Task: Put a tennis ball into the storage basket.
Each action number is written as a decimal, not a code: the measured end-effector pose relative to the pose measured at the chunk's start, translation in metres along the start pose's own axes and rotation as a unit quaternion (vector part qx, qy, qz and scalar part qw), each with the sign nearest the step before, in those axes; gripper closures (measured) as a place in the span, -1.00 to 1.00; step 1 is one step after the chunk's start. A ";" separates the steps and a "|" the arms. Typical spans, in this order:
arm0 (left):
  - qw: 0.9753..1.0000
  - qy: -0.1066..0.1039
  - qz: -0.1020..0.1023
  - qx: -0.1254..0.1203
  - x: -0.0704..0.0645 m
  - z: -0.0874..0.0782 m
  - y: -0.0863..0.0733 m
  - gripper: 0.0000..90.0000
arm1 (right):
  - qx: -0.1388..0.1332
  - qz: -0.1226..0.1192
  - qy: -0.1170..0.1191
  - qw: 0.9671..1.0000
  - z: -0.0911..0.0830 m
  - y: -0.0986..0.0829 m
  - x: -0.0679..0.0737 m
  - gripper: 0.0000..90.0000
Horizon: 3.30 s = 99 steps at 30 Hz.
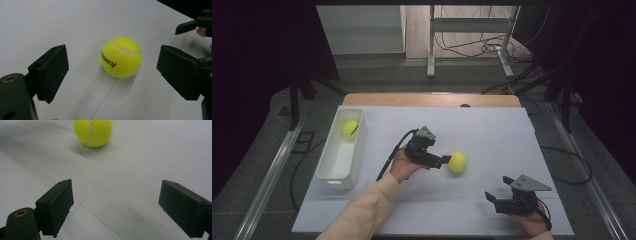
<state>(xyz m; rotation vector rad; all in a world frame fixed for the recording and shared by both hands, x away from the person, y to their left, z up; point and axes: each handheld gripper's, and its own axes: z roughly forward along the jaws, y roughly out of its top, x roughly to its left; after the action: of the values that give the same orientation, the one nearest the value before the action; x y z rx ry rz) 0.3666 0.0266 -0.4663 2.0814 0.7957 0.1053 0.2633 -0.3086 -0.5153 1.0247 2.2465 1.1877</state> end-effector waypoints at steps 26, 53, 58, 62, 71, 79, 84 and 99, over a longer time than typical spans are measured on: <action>0.999 -0.012 0.008 0.035 -0.010 0.033 0.001 -0.82 | 0.001 -0.001 0.000 1.000 0.000 0.000 0.000 -0.71; 0.998 -0.023 0.008 0.066 -0.008 0.066 0.000 -0.85 | 0.001 0.000 -0.002 1.000 0.000 0.000 0.000 -0.71; 0.997 -0.025 0.010 0.069 -0.012 0.072 0.001 -0.85 | 0.002 -0.001 -0.002 1.000 0.000 0.000 0.000 -0.71; 0.997 -0.021 0.013 0.075 -0.014 0.078 0.001 -0.84 | 0.001 0.000 -0.002 1.000 0.000 0.000 0.000 -0.71; 0.997 -0.024 0.012 0.078 -0.016 0.089 0.001 -0.77 | 0.002 -0.001 -0.002 1.000 0.000 0.000 0.000 -0.71; 0.997 -0.020 0.011 0.068 -0.016 0.088 0.002 -0.54 | 0.002 -0.001 -0.002 1.000 0.000 0.000 0.000 -0.71; 0.998 -0.019 0.011 0.065 -0.016 0.086 0.002 -0.45 | 0.000 0.000 -0.001 1.000 0.000 0.000 0.000 -0.71; 0.999 -0.016 0.018 0.048 -0.020 0.077 0.006 -0.43 | -0.002 0.000 -0.001 1.000 -0.001 0.000 -0.001 -0.71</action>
<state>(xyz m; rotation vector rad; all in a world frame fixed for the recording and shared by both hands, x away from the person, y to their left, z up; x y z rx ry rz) 0.3811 -0.0418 -0.5047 2.1828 0.7576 0.0540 0.2631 -0.3096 -0.5152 1.0223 2.2424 1.1910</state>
